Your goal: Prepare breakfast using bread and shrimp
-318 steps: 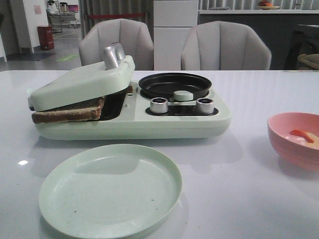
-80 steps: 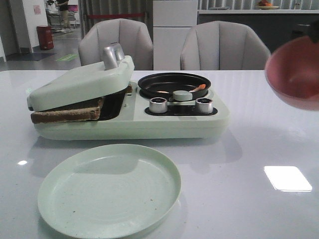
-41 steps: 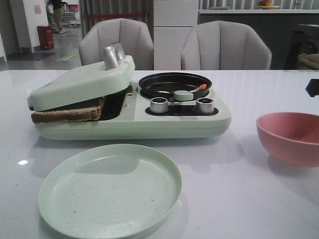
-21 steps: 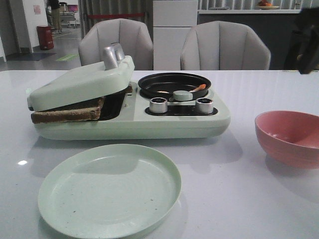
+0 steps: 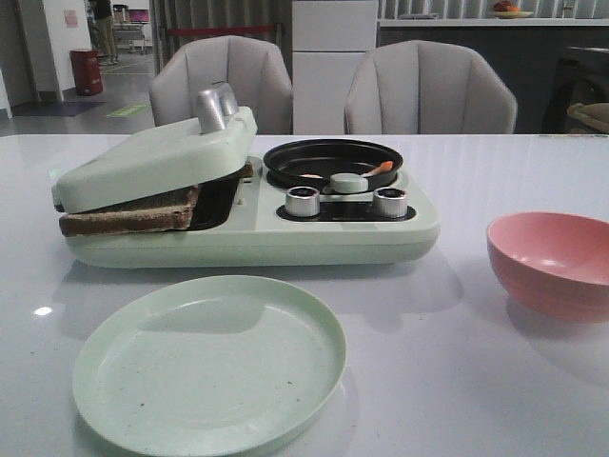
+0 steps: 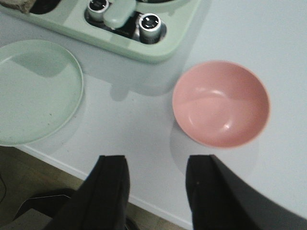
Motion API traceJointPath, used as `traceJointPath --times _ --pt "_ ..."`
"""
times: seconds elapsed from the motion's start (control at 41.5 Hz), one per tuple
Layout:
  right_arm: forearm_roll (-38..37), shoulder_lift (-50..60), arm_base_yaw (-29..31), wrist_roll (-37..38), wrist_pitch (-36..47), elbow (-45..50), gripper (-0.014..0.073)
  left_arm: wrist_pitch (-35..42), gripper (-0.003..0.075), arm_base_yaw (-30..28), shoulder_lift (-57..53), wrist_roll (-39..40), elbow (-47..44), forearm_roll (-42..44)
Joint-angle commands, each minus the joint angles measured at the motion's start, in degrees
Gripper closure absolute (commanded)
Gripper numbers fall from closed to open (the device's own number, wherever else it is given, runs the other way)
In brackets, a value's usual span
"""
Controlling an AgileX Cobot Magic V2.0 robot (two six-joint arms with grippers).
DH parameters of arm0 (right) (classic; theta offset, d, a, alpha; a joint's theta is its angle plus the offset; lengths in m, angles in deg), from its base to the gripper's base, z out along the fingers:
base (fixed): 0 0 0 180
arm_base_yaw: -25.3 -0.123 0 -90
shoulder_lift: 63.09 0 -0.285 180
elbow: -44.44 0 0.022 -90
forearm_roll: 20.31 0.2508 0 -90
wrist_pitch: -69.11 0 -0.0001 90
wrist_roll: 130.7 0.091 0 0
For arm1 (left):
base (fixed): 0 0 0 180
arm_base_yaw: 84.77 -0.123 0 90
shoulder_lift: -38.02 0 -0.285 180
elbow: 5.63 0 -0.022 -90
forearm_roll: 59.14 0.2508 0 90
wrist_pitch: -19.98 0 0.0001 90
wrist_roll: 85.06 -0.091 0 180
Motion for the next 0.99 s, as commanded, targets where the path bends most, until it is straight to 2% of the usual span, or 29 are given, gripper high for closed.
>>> traceJointPath --times 0.0,0.289,0.844,0.916,0.964 --pt "-1.4 7.5 0.0 1.6 1.0 1.7 0.0216 2.6 0.0619 0.3 -0.2 0.0 1.8 -2.2" --pt "-1.4 22.6 0.0 1.5 -3.2 9.2 0.0216 2.6 0.0619 0.3 -0.2 0.0 1.8 -2.2" --pt "-1.4 23.8 0.0 1.5 -4.0 11.3 0.0218 4.6 0.0619 0.3 -0.2 0.0 1.8 -1.8" --pt "-1.4 23.8 0.0 1.5 -4.0 11.3 0.0252 5.8 0.0619 0.3 -0.2 0.3 1.8 -1.8" --pt "-1.4 23.8 0.0 1.5 -4.0 11.3 0.0326 7.0 0.0619 -0.1 -0.2 1.9 1.8 -0.6"
